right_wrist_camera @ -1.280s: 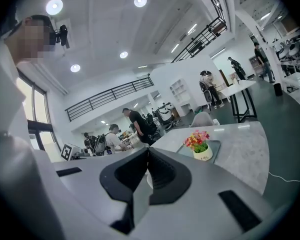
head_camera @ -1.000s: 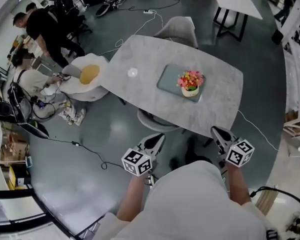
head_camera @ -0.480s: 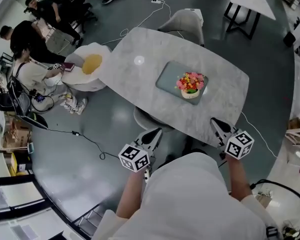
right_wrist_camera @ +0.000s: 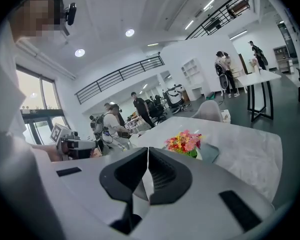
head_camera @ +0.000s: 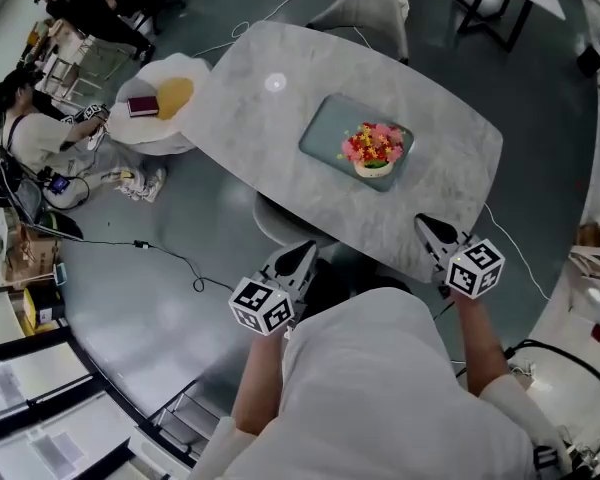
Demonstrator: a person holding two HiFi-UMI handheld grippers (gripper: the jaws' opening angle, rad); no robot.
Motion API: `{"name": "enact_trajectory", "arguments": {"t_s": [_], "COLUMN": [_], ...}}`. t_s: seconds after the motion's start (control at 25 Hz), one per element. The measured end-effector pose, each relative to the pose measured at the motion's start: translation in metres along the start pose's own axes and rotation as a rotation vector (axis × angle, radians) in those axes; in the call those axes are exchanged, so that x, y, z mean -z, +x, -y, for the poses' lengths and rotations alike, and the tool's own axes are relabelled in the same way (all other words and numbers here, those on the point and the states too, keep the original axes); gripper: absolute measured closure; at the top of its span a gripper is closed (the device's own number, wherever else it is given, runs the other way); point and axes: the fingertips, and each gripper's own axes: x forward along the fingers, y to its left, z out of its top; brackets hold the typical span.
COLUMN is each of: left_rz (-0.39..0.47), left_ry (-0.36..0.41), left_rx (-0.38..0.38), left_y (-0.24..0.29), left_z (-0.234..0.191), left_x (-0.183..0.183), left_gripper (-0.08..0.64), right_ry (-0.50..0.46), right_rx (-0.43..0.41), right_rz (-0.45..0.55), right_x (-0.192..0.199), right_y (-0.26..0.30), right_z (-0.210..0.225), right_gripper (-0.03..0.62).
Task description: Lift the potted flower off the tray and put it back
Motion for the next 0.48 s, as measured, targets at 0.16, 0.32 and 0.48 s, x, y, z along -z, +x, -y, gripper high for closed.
{"name": "enact_trajectory", "arguments": {"t_s": [0.16, 0.32, 0.48], "left_rz": [-0.032, -0.054, -0.071], "left_ry": [0.003, -0.014, -0.009], "left_rx": [-0.015, -0.001, 0.012], "left_y": [0.007, 0.015, 0.017], "left_z": [-0.017, -0.032, -0.050], "left_x": [0.006, 0.012, 0.005], "left_gripper": [0.551, 0.551, 0.551], "right_ry": [-0.007, -0.065, -0.089], "right_rx": [0.006, 0.021, 0.028], "right_rz": [-0.035, -0.094, -0.140], "right_x": [0.004, 0.010, 0.013], "right_y": [0.021, 0.043, 0.071], "right_z": [0.007, 0.011, 0.015], "right_gripper": [0.572, 0.571, 0.571]}}
